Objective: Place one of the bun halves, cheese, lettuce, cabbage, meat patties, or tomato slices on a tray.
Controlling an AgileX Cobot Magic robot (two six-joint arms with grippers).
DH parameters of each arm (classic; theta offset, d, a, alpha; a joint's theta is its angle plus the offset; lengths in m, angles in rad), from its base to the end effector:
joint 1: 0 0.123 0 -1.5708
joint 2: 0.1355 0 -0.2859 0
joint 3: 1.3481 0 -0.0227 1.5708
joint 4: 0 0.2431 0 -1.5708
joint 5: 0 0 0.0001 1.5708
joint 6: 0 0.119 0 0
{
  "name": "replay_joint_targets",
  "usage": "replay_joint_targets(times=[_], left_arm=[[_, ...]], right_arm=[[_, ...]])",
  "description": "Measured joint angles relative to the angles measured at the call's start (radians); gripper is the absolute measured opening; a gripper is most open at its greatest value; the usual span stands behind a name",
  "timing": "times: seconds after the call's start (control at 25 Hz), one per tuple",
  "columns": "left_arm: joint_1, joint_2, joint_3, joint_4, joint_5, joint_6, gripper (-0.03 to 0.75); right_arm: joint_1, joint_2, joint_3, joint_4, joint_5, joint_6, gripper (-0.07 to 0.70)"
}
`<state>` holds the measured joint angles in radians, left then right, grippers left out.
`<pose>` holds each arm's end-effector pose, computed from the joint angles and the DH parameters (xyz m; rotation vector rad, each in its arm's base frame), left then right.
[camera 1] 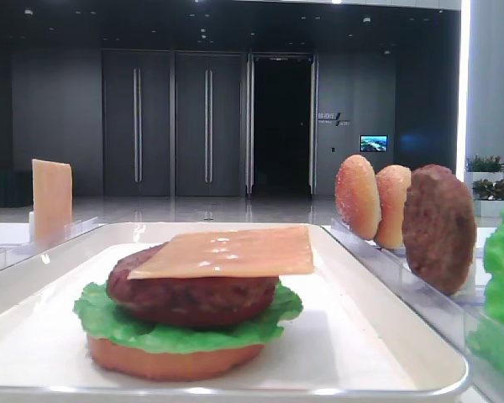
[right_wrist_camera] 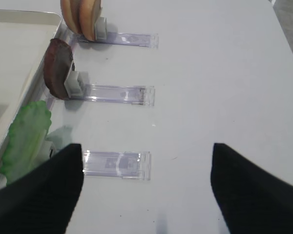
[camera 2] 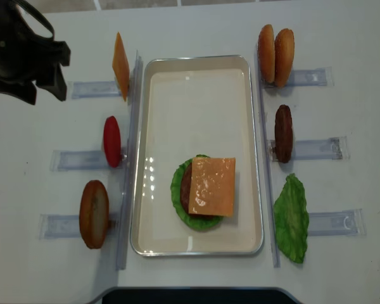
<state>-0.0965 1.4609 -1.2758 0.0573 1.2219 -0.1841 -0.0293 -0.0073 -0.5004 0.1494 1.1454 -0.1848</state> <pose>0.2803 -0.0207 0.2925 -0.1079 2.8831 0.0296 0.0062 0.0160 0.2533 -0.1793 2.1043 0.0532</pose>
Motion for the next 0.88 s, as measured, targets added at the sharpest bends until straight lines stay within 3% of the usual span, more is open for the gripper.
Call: replay_joint_targets(times=[0.36,0.64,0.88], left_arm=[[0.160,0.000,0.000,0.025,0.000,0.095,0.454],[0.179,-0.011,0.001,0.030,0.001,0.114,0.454],[0.179,-0.139,0.072,0.030,0.002,0.116,0.454]], right_arm=[[0.000,0.000,0.000,0.000,0.000,0.000,0.542],[0.000,0.000,0.000,0.000,0.000,0.000,0.542],[0.000,0.000,0.000,0.000,0.000,0.000,0.542]])
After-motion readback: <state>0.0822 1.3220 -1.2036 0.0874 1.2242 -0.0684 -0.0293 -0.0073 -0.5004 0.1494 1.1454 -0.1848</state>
